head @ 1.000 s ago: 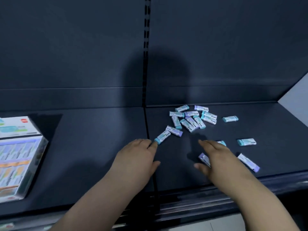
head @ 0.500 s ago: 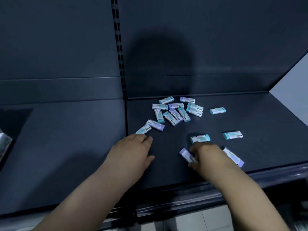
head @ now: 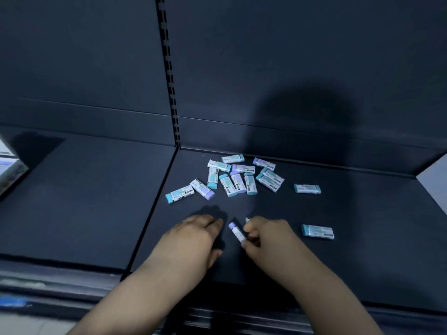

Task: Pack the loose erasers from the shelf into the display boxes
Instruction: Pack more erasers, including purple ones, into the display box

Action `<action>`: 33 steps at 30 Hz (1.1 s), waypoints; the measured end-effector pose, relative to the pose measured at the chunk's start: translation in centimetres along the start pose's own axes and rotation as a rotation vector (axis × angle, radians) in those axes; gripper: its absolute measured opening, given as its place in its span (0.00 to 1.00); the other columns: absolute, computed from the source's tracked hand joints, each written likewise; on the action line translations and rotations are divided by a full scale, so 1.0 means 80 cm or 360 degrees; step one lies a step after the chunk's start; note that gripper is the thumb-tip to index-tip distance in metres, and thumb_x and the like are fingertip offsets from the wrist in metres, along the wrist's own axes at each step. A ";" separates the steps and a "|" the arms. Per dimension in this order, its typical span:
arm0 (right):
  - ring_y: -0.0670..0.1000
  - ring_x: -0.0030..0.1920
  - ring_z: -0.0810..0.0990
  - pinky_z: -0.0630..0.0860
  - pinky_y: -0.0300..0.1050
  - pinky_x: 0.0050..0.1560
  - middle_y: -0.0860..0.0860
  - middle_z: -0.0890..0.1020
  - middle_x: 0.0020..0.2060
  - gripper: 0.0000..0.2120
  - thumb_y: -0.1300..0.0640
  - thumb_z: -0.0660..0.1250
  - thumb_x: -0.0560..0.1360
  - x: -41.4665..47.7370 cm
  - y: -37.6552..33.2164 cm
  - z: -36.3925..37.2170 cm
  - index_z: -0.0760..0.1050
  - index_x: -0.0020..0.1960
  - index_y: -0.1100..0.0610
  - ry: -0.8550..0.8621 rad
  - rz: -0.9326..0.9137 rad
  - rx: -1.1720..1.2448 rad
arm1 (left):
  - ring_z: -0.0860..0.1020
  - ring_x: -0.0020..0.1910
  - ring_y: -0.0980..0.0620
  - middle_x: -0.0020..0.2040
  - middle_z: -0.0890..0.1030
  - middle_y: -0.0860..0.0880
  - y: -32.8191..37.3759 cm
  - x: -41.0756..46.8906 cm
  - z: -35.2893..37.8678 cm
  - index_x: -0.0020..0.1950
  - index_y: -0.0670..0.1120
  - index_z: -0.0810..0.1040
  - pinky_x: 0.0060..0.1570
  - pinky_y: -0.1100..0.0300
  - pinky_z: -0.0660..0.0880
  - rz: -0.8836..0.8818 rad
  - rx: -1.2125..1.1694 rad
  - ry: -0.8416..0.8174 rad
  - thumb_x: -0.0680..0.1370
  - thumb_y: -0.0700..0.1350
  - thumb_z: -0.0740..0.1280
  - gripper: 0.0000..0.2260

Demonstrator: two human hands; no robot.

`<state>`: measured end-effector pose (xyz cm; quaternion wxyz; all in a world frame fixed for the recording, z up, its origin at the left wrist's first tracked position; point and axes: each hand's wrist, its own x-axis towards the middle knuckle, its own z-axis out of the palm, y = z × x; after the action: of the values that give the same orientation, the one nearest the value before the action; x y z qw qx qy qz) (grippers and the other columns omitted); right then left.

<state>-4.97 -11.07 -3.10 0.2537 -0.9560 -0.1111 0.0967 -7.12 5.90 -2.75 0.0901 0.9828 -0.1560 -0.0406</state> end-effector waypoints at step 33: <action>0.56 0.53 0.76 0.72 0.44 0.52 0.55 0.76 0.51 0.13 0.54 0.67 0.73 0.123 -0.061 0.029 0.76 0.55 0.59 0.0172 -0.0167 -0.0155 | 0.61 0.69 0.54 0.69 0.65 0.53 -0.070 0.036 -0.001 0.71 0.51 0.63 0.65 0.65 0.60 -0.0166 -0.0185 -0.0063 0.72 0.59 0.68 0.31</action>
<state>3.10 -3.27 -3.89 0.2171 -0.9639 -0.1519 0.0262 -2.75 10.23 -3.86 0.1416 0.9817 -0.1038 -0.0737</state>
